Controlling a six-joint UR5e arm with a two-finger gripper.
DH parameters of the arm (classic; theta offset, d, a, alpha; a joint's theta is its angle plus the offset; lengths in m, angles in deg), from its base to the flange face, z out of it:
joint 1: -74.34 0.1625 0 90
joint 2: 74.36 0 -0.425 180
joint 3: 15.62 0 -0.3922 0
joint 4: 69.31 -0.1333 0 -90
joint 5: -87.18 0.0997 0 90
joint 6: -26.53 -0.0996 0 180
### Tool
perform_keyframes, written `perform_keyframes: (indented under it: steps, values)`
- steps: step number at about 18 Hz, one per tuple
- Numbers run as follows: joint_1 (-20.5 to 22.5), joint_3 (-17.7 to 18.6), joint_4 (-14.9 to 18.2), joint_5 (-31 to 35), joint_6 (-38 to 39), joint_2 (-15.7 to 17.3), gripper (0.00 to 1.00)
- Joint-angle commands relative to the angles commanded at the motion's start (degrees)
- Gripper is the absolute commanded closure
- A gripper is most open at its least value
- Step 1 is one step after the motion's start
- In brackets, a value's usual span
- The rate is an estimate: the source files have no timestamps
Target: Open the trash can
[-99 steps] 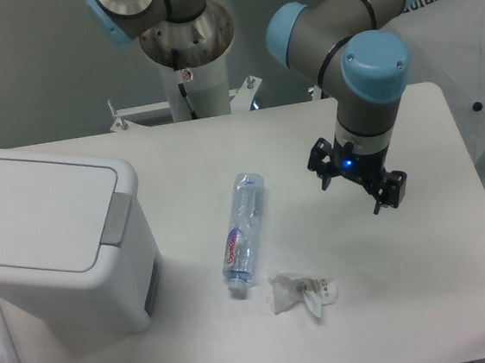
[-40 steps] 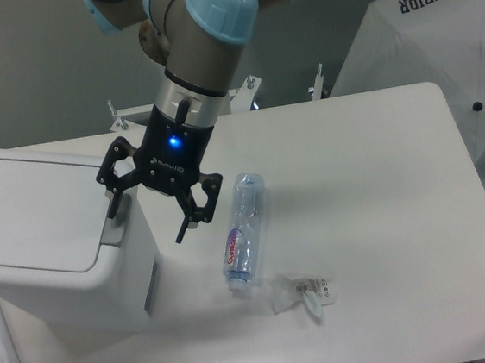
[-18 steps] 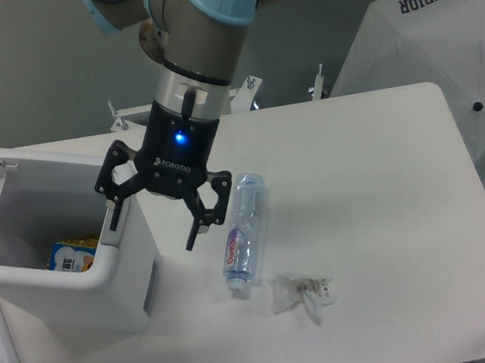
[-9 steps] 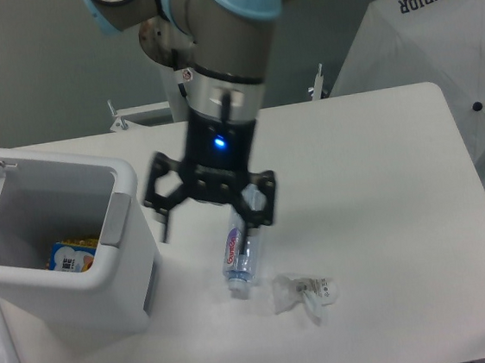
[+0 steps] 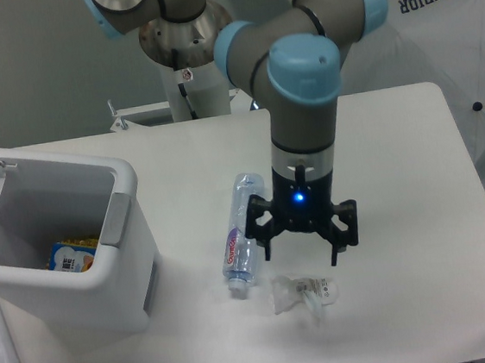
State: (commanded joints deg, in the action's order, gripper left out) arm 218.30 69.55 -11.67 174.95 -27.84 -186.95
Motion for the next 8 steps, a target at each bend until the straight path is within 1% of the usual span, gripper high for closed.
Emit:
perform_keyframes:
  steps: [1,2,3,4,5,6,8]
  values:
    - [0.27,-0.70,2.63,3.34,-3.95,-0.70,0.00]
    - [0.27,-2.19,5.35,5.90,-7.47,-1.32,0.00]
    - [0.18,-4.03,7.64,6.97,-9.94,-2.02,0.00]
    - [0.18,-6.05,9.67,7.06,-10.58,-2.81,0.00]
    - [0.09,-7.72,11.08,6.98,-10.58,-3.51,0.00]
    - [0.09,-8.78,11.53,6.89,-10.58,-4.04,0.00]
    - [0.01,-9.14,11.53,6.98,-10.41,-4.57,0.00]
